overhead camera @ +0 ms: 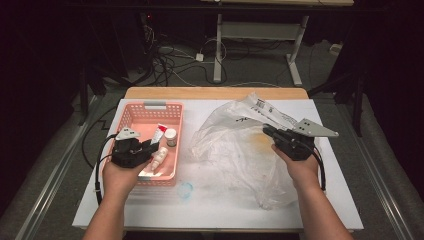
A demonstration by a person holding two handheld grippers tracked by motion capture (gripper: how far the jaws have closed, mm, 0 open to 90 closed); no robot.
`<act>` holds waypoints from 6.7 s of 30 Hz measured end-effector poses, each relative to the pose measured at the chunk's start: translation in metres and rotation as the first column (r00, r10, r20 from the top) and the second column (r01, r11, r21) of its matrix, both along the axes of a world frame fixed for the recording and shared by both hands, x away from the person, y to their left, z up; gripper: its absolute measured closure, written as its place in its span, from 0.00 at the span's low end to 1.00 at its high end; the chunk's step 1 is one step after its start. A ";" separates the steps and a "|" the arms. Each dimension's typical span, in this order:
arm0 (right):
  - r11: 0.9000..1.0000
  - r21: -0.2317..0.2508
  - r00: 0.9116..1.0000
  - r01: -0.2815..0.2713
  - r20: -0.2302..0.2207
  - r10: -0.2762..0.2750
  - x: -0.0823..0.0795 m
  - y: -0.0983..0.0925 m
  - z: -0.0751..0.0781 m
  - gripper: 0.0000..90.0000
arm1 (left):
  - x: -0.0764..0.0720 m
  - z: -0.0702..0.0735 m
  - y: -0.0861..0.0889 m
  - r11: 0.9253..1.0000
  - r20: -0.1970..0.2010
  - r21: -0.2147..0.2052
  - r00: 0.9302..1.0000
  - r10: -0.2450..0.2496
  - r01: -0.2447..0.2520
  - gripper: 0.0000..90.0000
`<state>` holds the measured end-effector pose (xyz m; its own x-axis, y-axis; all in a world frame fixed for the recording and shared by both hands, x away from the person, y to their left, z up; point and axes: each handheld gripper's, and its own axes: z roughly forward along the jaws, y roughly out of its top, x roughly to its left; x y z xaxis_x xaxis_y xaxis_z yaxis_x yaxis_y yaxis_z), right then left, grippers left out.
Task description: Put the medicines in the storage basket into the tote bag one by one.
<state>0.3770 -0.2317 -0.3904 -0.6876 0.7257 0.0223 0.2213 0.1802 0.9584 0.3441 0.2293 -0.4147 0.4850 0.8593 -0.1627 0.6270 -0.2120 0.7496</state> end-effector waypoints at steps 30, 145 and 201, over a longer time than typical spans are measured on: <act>1.000 0.003 1.000 -0.016 -0.004 0.016 -0.002 -0.002 0.001 1.00 | -0.033 0.021 -0.037 0.987 0.135 -0.075 0.982 -0.130 0.141 0.77; 1.000 0.013 1.000 -0.012 0.000 0.012 0.001 -0.005 0.001 1.00 | 0.058 -0.066 -0.262 0.954 0.059 -0.020 0.953 -0.297 0.298 0.63; 1.000 0.003 1.000 -0.011 0.007 0.011 -0.003 -0.004 0.004 1.00 | -0.043 -0.006 -0.154 0.912 0.094 -0.098 0.916 -0.390 0.399 0.00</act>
<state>0.3742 -0.2354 -0.3869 -0.6958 0.7180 0.0198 0.2130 0.1799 0.9603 0.3006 0.0755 -0.4205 0.7943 0.5736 -0.2002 0.4546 -0.3424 0.8223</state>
